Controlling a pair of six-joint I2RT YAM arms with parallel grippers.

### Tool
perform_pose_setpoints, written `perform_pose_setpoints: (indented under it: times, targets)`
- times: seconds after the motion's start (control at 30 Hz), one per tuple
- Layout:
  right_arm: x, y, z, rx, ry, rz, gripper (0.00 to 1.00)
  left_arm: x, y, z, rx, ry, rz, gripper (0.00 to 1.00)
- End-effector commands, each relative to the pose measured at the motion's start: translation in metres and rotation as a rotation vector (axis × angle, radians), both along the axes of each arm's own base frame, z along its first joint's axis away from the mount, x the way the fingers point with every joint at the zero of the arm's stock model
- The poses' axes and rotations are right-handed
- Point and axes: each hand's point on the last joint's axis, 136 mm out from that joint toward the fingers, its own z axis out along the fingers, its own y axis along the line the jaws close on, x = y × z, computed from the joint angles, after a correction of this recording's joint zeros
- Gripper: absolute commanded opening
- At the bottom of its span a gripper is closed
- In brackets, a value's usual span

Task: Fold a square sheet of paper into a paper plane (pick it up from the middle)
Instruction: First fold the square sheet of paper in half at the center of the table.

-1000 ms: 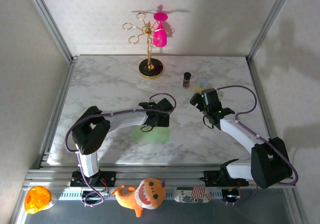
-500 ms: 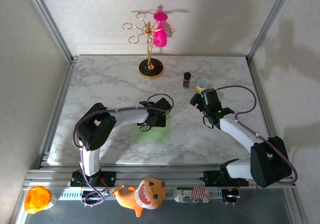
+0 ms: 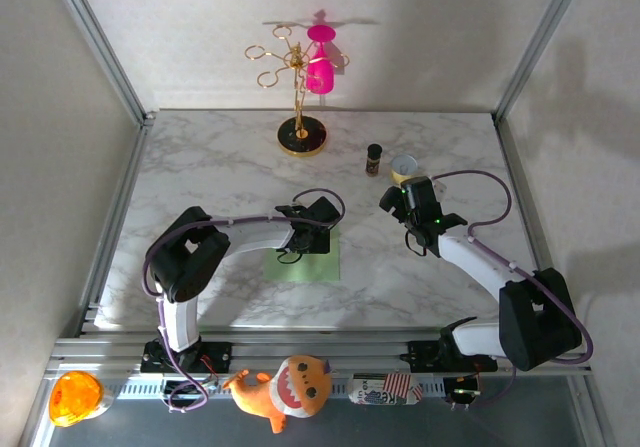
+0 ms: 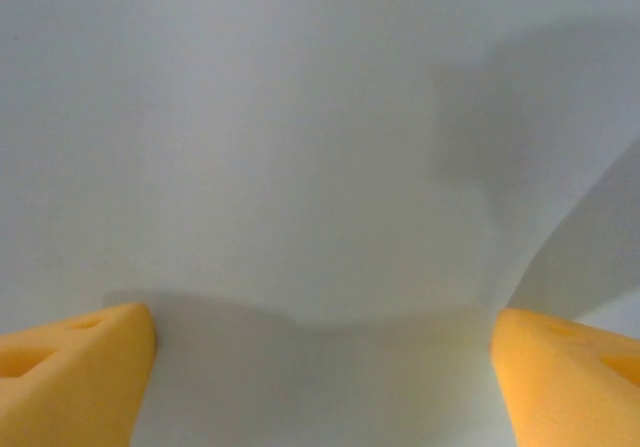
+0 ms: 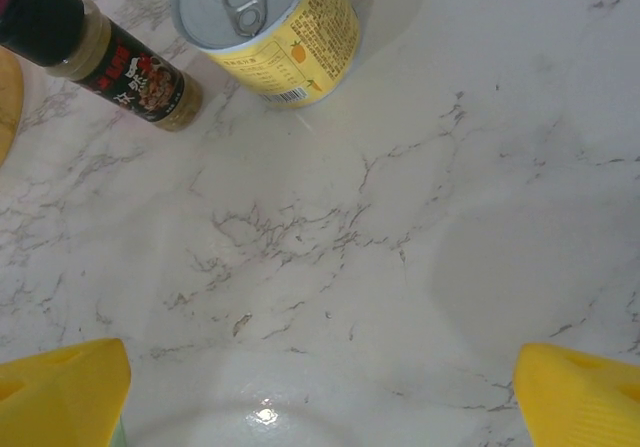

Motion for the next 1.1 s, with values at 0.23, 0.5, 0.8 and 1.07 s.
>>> perform_pose_setpoints:
  times: [0.23,0.5,0.8,1.07]
  targets:
    - [0.005,-0.004,0.007,-0.013,-0.012,-0.016,0.99,-0.016,0.008,-0.012,-0.029,0.086,0.008,0.69]
    - [0.009,0.004,0.016,0.024,-0.055,0.038,0.99,0.002,-0.035,0.065,-0.413,0.005,-0.052,0.36]
    - [0.006,0.049,0.041,0.166,-0.154,0.33,0.99,0.008,-0.068,0.112,-0.794,0.005,-0.196,0.32]
    - [-0.016,0.094,0.026,0.327,-0.11,0.579,0.82,0.02,-0.056,0.059,-0.72,0.049,-0.192,0.28]
